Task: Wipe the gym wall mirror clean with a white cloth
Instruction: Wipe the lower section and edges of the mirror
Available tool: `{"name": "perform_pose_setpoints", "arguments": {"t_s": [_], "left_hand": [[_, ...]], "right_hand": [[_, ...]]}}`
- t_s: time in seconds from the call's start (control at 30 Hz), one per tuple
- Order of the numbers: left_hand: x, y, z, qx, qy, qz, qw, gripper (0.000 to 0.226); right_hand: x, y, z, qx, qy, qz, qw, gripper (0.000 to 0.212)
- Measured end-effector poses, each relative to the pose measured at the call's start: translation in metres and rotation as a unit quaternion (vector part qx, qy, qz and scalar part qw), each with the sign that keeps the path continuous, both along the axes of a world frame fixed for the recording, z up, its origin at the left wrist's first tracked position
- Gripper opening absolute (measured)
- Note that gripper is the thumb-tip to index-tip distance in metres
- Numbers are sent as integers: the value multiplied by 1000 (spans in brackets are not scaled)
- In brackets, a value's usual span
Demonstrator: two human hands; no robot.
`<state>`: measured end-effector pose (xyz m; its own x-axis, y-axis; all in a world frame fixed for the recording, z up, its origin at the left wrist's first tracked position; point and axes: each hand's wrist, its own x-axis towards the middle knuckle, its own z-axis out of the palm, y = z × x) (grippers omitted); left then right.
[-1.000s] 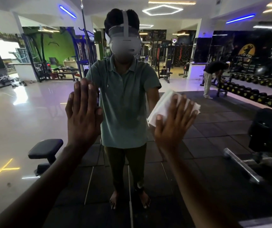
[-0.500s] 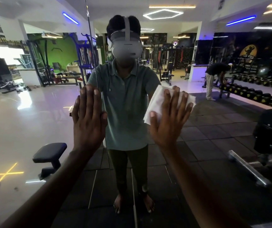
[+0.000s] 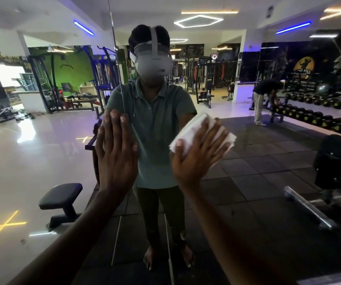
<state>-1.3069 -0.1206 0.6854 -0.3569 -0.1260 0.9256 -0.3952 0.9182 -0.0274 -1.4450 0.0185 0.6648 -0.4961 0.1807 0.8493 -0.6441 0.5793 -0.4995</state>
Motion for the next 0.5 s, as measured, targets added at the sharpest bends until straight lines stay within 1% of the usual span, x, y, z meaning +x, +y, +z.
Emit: {"name": "perform_pose_setpoints", "arguments": {"t_s": [0.03, 0.07, 0.1, 0.13, 0.17, 0.2, 0.23, 0.27, 0.33, 0.37, 0.4, 0.43, 0.47, 0.5], "left_hand": [[1, 1, -1, 2, -11, 2, 1000, 70], [2, 2, -4, 0, -26, 1, 1000, 69], [5, 2, -11, -4, -43, -2, 999, 68], [10, 2, -22, -4, -61, -5, 998, 67], [15, 2, -34, -2, -78, -10, 997, 67], [20, 1, -45, -2, -90, -15, 996, 67], [25, 1, -55, -5, -93, -16, 995, 67], [29, 0, -62, -10, -92, -14, 996, 68], [35, -2, -73, -13, -96, -6, 995, 70], [38, -3, -76, -16, -100, -7, 995, 70], [39, -3, -78, -19, -102, -6, 995, 70], [39, -2, -79, -22, -102, -5, 995, 70], [38, -2, -81, -20, -101, -5, 995, 70], [37, -2, -82, -16, -96, -5, 995, 70]], "right_hand": [[14, -14, -7, 17, 6, 23, 1000, 81], [24, -25, -20, 68, 34, 56, 995, 80], [31, -30, -37, 142, 76, 89, 983, 80], [34, -29, -55, 218, 119, 120, 961, 79], [31, -23, -67, 272, 155, 145, 939, 76], [24, -14, -73, 299, 180, 160, 923, 72], [16, -3, -74, 302, 190, 164, 920, 66], [5, 9, -70, 285, 188, 154, 927, 62], [-22, 36, -62, 217, 154, 86, 960, 63], [-36, 47, -55, 160, 110, 42, 980, 66], [-44, 50, -45, 82, 54, 4, 995, 71], [-44, 44, -32, -12, -7, -24, 1000, 76], [-36, 30, -21, -91, -65, -39, 993, 82], [-21, 11, -13, -128, -98, -37, 986, 85]]}}
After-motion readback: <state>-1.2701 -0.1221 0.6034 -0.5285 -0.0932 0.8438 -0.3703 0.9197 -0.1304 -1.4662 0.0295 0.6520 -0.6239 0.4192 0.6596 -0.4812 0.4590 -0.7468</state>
